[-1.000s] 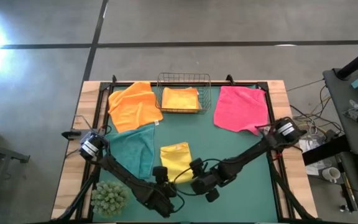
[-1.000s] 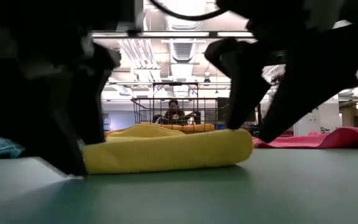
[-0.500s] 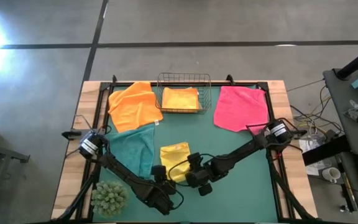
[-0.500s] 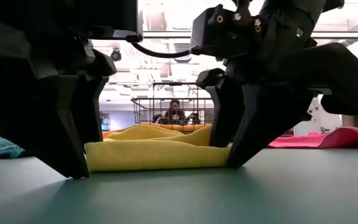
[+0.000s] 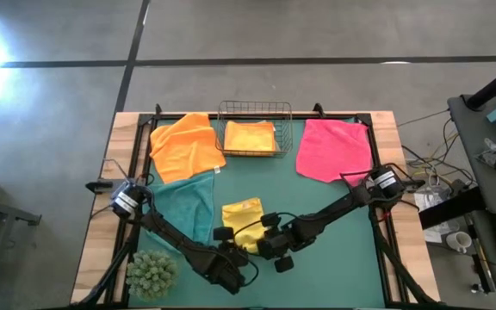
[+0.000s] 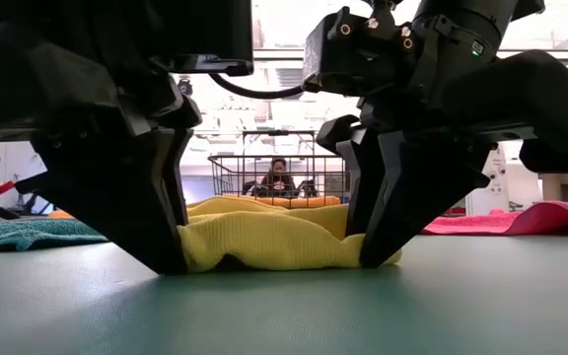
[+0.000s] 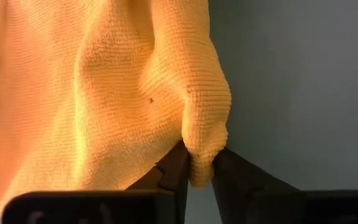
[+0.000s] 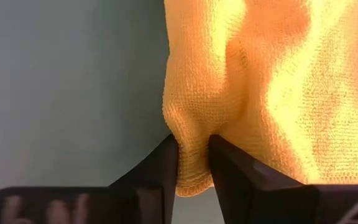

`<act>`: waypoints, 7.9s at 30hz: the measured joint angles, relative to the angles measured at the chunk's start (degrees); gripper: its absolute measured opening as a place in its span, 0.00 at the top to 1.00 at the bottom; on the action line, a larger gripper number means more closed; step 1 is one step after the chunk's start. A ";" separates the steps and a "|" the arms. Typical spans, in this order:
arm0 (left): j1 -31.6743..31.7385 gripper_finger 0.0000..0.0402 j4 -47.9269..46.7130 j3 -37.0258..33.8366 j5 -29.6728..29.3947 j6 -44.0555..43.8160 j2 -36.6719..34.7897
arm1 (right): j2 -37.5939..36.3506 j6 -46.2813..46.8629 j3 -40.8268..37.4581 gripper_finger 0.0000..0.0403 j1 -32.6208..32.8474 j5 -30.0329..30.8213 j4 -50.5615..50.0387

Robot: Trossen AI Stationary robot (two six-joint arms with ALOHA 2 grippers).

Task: Fold microfiber towels
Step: Put the yellow microfiber cloth into the wire basket

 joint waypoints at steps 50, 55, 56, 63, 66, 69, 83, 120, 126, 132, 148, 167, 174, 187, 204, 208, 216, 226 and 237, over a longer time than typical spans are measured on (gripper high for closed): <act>2.58 0.97 2.52 2.35 10.28 0.52 -2.59 | -4.18 7.46 -0.15 0.98 0.95 -5.24 -3.87; 2.78 0.97 -0.41 4.29 12.55 3.15 -5.59 | -7.91 10.81 -0.12 0.98 1.98 -4.79 -6.26; 2.89 0.97 -1.12 4.71 12.70 3.53 -6.31 | -8.82 11.46 0.13 0.98 2.12 -4.74 -6.59; 5.18 0.97 -6.98 6.16 13.06 9.58 -12.03 | -11.78 11.39 7.48 0.98 2.30 -1.49 -14.74; 6.82 0.97 -9.37 6.26 12.69 13.04 -14.92 | -11.77 10.12 11.78 0.98 1.71 1.54 -20.58; 8.61 0.97 -12.71 6.27 12.42 15.63 -18.14 | -11.72 9.81 15.29 0.98 0.78 3.89 -24.84; 14.89 0.97 -15.56 6.32 4.94 35.33 -28.24 | -11.72 8.32 33.80 0.98 -2.93 18.22 -37.81; 43.33 0.97 0.87 6.34 -3.94 76.66 -36.11 | -11.72 -11.44 46.41 0.98 -31.26 21.22 -40.97; 50.91 0.97 7.77 6.43 -1.40 81.19 -34.61 | -11.74 -13.88 46.27 0.98 -37.17 20.15 -38.92; 57.04 0.97 8.83 6.43 3.93 81.24 -30.28 | -10.84 -17.78 44.18 0.98 -43.49 14.47 -35.95; 62.95 0.97 12.17 7.19 3.62 85.96 -21.54 | -3.77 -26.36 44.06 0.98 -53.36 8.72 -36.18; 67.69 0.97 16.57 7.43 9.43 88.49 -21.50 | -3.67 -34.49 43.10 0.98 -56.55 3.13 -30.06; 67.97 0.97 16.91 7.32 11.10 88.71 -18.93 | -3.58 -38.16 39.68 0.98 -57.42 1.68 -28.82; 68.52 0.97 14.24 6.95 9.73 88.44 -17.65 | -3.61 -36.78 38.84 0.98 -56.90 1.64 -30.53; 65.53 0.97 -2.33 4.46 16.67 82.26 -17.65 | -3.66 -29.96 30.65 0.98 -51.45 -7.26 -33.68; 64.47 0.97 -5.89 4.46 19.16 80.29 -17.69 | -3.67 -28.95 29.78 0.98 -51.32 -10.78 -33.77; 63.65 0.97 -8.10 4.28 21.73 76.56 -17.69 | -3.67 -29.80 29.31 0.94 -51.18 -12.37 -33.88; 63.39 0.94 -10.09 4.25 21.73 73.44 -17.69 | -3.15 -28.57 29.31 0.73 -51.19 -13.22 -34.05; 61.97 0.69 -10.54 4.24 21.90 73.42 -17.72 | -3.36 -28.22 32.92 0.65 -51.22 -13.27 -38.42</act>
